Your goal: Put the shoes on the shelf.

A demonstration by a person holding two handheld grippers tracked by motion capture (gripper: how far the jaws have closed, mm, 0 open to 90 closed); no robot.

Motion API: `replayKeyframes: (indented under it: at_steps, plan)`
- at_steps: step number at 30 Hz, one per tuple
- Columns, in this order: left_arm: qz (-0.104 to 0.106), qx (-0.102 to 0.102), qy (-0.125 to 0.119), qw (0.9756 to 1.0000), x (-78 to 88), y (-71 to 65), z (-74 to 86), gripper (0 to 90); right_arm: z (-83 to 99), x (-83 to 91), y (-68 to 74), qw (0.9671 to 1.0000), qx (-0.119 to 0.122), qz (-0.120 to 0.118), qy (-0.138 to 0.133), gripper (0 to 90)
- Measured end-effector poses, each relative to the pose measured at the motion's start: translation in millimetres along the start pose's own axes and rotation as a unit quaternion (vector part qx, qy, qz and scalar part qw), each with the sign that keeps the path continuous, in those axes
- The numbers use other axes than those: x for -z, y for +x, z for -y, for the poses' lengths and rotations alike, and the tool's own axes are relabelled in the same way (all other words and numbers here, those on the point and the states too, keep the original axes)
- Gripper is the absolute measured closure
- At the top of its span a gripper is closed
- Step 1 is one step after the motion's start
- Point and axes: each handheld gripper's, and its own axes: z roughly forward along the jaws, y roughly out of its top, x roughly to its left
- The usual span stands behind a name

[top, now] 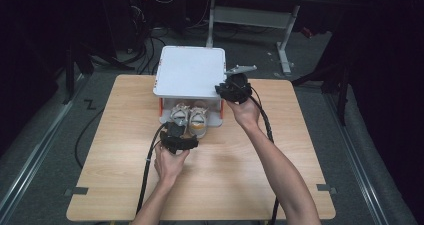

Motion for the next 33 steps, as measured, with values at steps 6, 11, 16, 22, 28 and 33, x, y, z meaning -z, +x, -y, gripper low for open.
replayKeyframes:
  at_steps: [6, 11, 16, 22, 28, 33]
  plan:
    - [-0.016, 0.007, -0.012, 0.9998, -6.9, -2.3, -2.0, 24.8, 3.0, 0.2, -1.0, 1.0, 0.002, -0.003, -0.008, 74.0]
    - [-0.014, 0.014, -0.013, 0.9997, -11.0, -2.6, -6.9, 25.0, 3.3, -0.1, -0.6, 0.9999, 0.002, -0.003, -0.01, 74.0]
    - [-0.018, 0.022, -0.014, 0.9995, -16.1, -1.1, -14.0, 26.6, 3.3, -0.1, -0.4, 0.9999, 0.003, -0.003, -0.01, 74.0]
    - [-0.025, 0.04, -0.029, 0.9984, -24.1, 2.4, -18.2, 30.6, 3.9, -0.4, -1.0, 0.9999, 0.003, -0.004, -0.013, 74.1]
    - [-0.027, 0.04, -0.02, 0.9986, -35.6, 0.7, -32.0, 31.0, 4.8, -0.2, -1.1, 0.9999, 0.003, -0.004, -0.015, 74.1]
    - [-0.031, 0.049, -0.032, 0.9978, -47.9, 2.1, -37.4, 32.2, 4.8, -0.3, -1.0, 0.9999, 0.004, -0.004, -0.015, 74.1]
